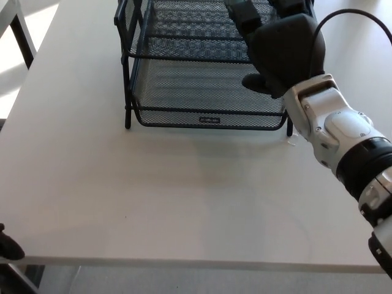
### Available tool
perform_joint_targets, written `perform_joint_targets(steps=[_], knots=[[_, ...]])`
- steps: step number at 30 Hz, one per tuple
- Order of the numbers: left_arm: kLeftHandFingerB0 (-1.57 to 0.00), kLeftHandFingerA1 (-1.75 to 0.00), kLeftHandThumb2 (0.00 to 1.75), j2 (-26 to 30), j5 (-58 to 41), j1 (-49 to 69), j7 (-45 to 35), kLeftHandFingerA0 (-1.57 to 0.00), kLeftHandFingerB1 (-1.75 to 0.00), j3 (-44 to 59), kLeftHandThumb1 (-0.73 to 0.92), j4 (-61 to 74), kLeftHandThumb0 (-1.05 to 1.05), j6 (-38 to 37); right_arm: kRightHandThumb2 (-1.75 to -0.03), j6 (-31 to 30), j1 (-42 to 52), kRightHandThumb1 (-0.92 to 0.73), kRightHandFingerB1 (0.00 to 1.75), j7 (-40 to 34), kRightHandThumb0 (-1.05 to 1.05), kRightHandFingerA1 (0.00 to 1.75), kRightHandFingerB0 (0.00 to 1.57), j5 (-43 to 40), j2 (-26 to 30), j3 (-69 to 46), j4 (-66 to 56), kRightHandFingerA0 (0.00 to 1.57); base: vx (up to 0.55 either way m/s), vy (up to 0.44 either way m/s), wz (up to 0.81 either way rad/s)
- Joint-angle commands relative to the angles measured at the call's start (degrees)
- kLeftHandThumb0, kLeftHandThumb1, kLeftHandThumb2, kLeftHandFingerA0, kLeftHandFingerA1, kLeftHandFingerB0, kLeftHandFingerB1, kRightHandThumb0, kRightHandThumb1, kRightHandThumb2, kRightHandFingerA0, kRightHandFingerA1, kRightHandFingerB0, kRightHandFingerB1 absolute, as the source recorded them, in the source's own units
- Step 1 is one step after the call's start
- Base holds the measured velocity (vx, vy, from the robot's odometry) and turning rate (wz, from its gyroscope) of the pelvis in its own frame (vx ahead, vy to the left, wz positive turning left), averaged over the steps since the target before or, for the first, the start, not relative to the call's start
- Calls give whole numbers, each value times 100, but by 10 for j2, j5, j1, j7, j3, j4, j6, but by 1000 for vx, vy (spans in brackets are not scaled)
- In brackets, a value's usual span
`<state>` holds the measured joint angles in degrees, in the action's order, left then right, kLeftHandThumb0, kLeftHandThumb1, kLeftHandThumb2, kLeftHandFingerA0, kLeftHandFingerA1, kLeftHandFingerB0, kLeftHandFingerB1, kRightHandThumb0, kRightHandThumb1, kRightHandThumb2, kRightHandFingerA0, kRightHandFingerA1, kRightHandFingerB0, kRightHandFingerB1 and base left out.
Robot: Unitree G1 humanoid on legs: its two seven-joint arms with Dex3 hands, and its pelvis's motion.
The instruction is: The robot uses its right hand to grab the drawer kept on the middle of the desk and pull it out towards the robot
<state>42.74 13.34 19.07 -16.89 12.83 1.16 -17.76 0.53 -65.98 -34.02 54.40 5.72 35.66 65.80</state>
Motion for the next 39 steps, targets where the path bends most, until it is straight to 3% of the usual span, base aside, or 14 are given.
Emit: perform_joint_targets(steps=[1, 3, 4, 6, 7, 8, 11, 12, 14, 16, 17, 20, 22, 39], knots=[[-79, -86, 57, 19, 3, -21, -26, -80, -58, -6, 58, -2, -27, 3, -55, -31, -48, -50, 33, -75, -68, 53, 0, 9, -15, 11, 55, 3, 0, 0, 0], [-80, -88, 58, 19, 5, -22, -28, -80, -59, -7, 58, -2, -27, 4, -56, -38, -50, -50, 30, -72, -67, 53, 0, 9, -19, 18, 65, 2, 0, 0, 0], [-80, -86, 57, 19, 5, -23, -27, -81, -59, -7, 57, -2, -27, 3, -79, -39, -50, -41, 28, -74, -72, 51, 0, 9, -19, 20, 68, 6, 0, 0, 0], [-81, -86, 57, 16, 5, -24, -26, -81, -60, -9, 57, -4, -27, -4, -79, -44, -49, -41, 28, -78, -72, 52, 0, 10, -21, 27, 74, 4, 0, 0, 0], [-81, -88, 57, 15, 3, -25, -29, -83, -61, -9, 57, -4, -28, 1, -56, -48, -47, -52, 36, -91, -65, 59, 0, 11, -26, 30, 76, 7, 0, 0, 0], [-81, -88, 57, 15, 1, -25, -30, -82, -60, -8, 57, -3, -28, 1, -79, -45, -47, -39, 44, -111, -65, 61, 1, 16, -25, 38, 77, 17, 0, 0, 0], [-81, -88, 57, 14, 0, -24, -34, -81, -60, -7, 58, 2, -28, 11, -77, -43, -48, -39, 49, -124, -65, 63, 3, 16, -23, 47, 80, 25, 0, 0, 0], [-80, -86, 57, 14, 1, -25, -35, -80, -59, -7, 58, 0, -28, 9, -56, -42, -48, -51, 47, -129, -60, 75, 18, 21, -20, 54, 81, 59, 0, 0, 0], [-80, -86, 58, 14, 2, -25, -34, -80, -59, -7, 58, -2, -28, 5, -79, -16, -44, -40, 58, -156, -59, 99, 38, 26, -6, 65, 80, 98, 0, 0, 0], [-81, -88, 57, 13, 4, -25, -33, -81, -60, -6, 58, -3, -28, 6, -55, 3, -45, -51, 53, -170, -50, 109, 47, 25, -1, 68, 81, 102, 0, 0, 0], [-81, -88, 57, 13, 6, -25, -31, -81, -60, -6, 58, -2, -28, 3, -55, 5, -45, -51, 53, -174, -50, 109, 47, 26, 1, 72, 82, 102, 0, 0, 0], [-80, -87, 57, 13, 2, -26, -34, -80, -59, -6, 58, -4, -27, 2, -56, 8, -43, -54, 65, -171, -53, 106, 93, 29, 7, 84, 83, 102, 0, 0, 0], [-80, -88, 57, 12, 1, -26, -34, -81, -60, -6, 58, -7, -28, -2, -58, 12, -42, -54, 61, -173, -55, 106, 99, 27, 8, 86, 83, 101, 0, 0, 0], [-79, -86, 57, 11, -2, -24, -38, -79, -57, 0, 58, -2, -29, 5, -58, 54, -30, -55, 66, -209, -53, 109, 99, 23, 15, 92, 84, 103, 0, 0, 0]])
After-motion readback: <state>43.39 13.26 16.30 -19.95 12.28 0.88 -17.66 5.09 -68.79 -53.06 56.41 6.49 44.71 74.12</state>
